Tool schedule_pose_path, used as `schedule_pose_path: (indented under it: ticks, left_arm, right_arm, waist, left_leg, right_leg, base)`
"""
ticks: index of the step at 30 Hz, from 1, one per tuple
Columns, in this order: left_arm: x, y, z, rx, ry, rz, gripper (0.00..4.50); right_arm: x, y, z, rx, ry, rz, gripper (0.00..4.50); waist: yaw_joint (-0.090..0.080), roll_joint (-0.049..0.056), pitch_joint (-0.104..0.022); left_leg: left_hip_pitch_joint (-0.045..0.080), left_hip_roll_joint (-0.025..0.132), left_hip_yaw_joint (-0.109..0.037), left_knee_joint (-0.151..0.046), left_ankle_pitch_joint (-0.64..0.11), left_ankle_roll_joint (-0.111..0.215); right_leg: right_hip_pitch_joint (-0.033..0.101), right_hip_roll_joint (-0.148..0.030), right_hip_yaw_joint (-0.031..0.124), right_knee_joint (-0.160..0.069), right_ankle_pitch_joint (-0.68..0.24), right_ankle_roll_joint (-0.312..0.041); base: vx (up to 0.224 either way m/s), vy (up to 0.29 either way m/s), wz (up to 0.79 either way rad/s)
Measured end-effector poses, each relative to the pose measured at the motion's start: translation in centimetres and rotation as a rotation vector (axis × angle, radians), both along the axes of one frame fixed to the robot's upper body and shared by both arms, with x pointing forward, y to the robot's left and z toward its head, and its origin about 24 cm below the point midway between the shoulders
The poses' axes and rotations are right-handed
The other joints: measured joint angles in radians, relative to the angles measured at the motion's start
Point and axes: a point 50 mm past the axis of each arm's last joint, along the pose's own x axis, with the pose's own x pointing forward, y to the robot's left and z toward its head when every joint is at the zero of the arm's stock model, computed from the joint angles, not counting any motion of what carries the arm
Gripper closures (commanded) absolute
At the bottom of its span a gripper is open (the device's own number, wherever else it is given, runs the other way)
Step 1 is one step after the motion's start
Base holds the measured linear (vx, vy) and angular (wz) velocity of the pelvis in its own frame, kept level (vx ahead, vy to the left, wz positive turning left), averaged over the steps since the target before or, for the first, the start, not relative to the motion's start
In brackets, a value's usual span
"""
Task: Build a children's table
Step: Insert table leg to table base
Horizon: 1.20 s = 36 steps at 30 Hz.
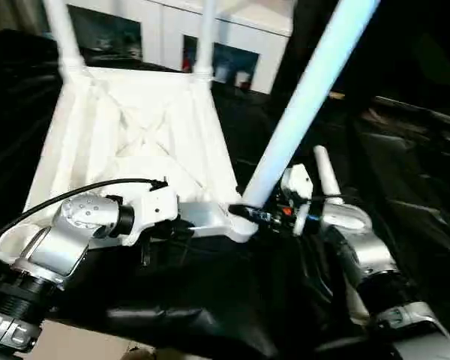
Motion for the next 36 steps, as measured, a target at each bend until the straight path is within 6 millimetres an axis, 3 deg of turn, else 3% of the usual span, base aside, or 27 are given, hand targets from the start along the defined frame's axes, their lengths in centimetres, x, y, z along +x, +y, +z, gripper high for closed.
schedule_pose_path:
  ticks: [8,14,19,23,29,36]
  left_arm:
    - [-0.2,-0.2,-0.2,-0.005,0.009,-0.014,4.50]
    - [-0.2,-0.6,0.1,-0.005,0.020,-0.080,4.50]
    - [0.1,-0.8,0.6,0.010,0.040,-0.132,4.50]
    - [0.3,-0.6,1.0,0.018,0.033,-0.156,4.50]
    - [0.9,-0.4,1.0,0.049,0.017,-0.164,4.50]
    - [1.4,0.0,0.9,0.076,-0.007,-0.101,4.50]
  right_arm:
    - [-0.6,-0.3,-0.1,-0.023,-0.026,0.026,2.64]
    - [-1.1,-1.0,0.4,-0.058,-0.070,0.117,2.64]
    - [-1.2,-1.4,1.1,-0.087,-0.091,0.210,2.64]
    - [-1.3,-1.4,1.5,-0.090,-0.109,0.251,2.64]
    - [-1.1,-1.0,1.1,-0.072,-0.123,0.221,2.64]
    - [-0.6,0.0,0.4,-0.025,-0.112,0.069,2.64]
  waist:
    - [-0.001,0.007,0.005]
    - [0.016,0.004,0.002]
    - [0.030,0.000,0.000]
    - [0.035,-0.002,-0.003]
    - [0.031,0.002,-0.002]
    - [0.024,0.004,-0.002]
  left_leg:
    - [0.010,-0.001,-0.004,-0.004,-0.001,0.001]
    - [0.007,-0.002,0.001,-0.016,-0.001,0.001]
    - [0.006,-0.001,0.017,-0.016,0.000,0.000]
    - [-0.002,0.004,0.019,-0.022,0.000,0.000]
    - [-0.002,0.003,0.020,-0.021,0.000,-0.001]
    - [0.001,0.003,0.017,-0.021,0.000,0.000]
  right_leg:
    - [0.008,-0.002,-0.008,-0.010,-0.001,0.001]
    - [0.008,-0.002,-0.001,-0.003,0.000,0.000]
    - [-0.006,-0.001,0.022,0.031,0.002,-0.003]
    - [-0.014,0.003,0.021,0.034,0.003,-0.009]
    - [-0.012,0.003,0.023,0.034,-0.002,-0.004]
    - [-0.011,0.002,0.020,0.028,-0.003,-0.002]
  base:
    - [0.000,0.000,0.00]
    - [0.020,-0.007,0.02]
    - [0.047,-0.027,0.07]
    - [0.000,0.000,0.00]
    - [0.000,0.000,0.00]
    - [-0.017,0.000,-0.02]
